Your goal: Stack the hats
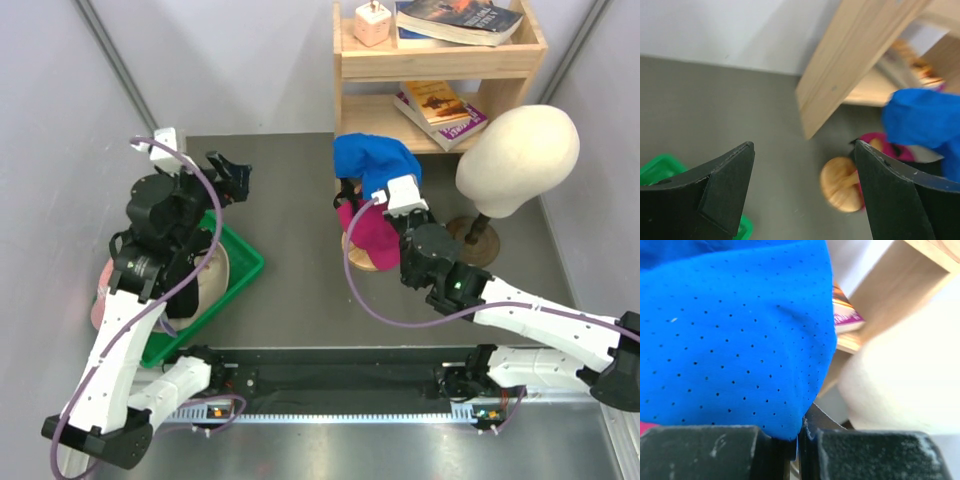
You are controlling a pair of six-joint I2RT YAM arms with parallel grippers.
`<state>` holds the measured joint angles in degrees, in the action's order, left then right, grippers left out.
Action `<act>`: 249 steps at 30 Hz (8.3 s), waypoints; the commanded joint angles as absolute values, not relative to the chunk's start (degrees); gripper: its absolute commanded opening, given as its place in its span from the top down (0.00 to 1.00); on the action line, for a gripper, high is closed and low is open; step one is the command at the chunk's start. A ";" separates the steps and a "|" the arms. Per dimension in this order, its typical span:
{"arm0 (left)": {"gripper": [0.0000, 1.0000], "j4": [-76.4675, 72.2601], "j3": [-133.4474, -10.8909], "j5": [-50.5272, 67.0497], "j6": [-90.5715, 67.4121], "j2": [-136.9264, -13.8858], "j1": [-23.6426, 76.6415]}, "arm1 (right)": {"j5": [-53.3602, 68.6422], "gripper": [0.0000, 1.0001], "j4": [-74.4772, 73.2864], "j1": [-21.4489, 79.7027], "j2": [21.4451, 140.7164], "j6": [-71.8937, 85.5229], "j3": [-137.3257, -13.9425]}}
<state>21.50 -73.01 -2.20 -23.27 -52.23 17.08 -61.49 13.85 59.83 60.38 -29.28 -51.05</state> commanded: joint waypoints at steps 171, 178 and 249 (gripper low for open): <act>0.01 39.72 -57.04 -63.18 -16.62 -48.86 34.20 | -35.96 0.00 -4.93 59.15 37.62 5.89 -37.53; 0.06 33.92 -57.20 -48.18 -8.78 -51.32 10.38 | -31.56 0.00 -2.11 58.54 38.67 5.54 -36.48; 1.00 38.76 -74.54 -23.90 -14.94 -45.97 -2.55 | -28.21 0.00 -2.81 56.95 39.46 5.80 -35.95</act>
